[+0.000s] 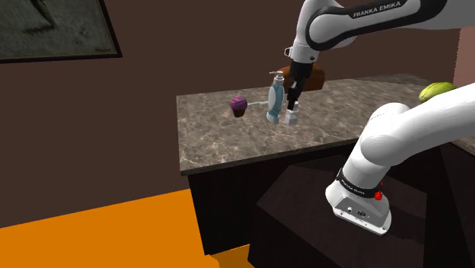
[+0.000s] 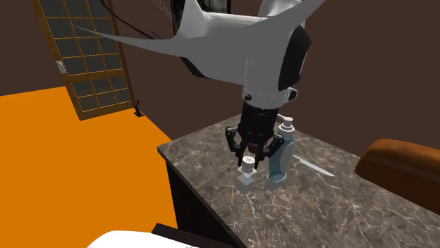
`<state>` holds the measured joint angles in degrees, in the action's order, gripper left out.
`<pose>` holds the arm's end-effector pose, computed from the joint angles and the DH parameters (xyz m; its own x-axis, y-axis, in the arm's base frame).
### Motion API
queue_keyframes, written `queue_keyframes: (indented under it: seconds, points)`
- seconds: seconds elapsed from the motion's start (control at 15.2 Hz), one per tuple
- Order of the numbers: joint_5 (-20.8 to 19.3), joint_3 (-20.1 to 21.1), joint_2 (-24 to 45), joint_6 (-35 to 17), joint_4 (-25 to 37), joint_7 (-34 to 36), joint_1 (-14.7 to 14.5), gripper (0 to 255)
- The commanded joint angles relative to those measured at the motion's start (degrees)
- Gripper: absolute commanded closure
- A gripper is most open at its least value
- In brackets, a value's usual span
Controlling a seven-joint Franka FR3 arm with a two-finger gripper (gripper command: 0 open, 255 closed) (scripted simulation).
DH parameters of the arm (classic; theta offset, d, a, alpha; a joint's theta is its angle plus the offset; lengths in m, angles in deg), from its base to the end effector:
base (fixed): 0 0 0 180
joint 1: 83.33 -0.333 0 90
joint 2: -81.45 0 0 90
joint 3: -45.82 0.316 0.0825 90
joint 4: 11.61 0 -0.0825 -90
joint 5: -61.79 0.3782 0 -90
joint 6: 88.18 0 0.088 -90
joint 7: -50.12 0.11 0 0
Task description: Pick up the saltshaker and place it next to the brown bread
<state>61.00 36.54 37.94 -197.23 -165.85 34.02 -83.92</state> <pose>0.3074 -0.0471 0.4469 0.9837 0.1794 -0.0066 0.1778 -0.9785 -0.1041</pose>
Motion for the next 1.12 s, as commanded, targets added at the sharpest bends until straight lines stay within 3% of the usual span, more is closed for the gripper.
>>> queue_keyframes:
  seconds: [0.0,1.06]
  points:
    - [0.0,0.1,-0.5,1.8,1.3,0.1,0.0,255]
    - [0.7,1.0,-0.8,14.2,13.4,1.0,-0.4,255]
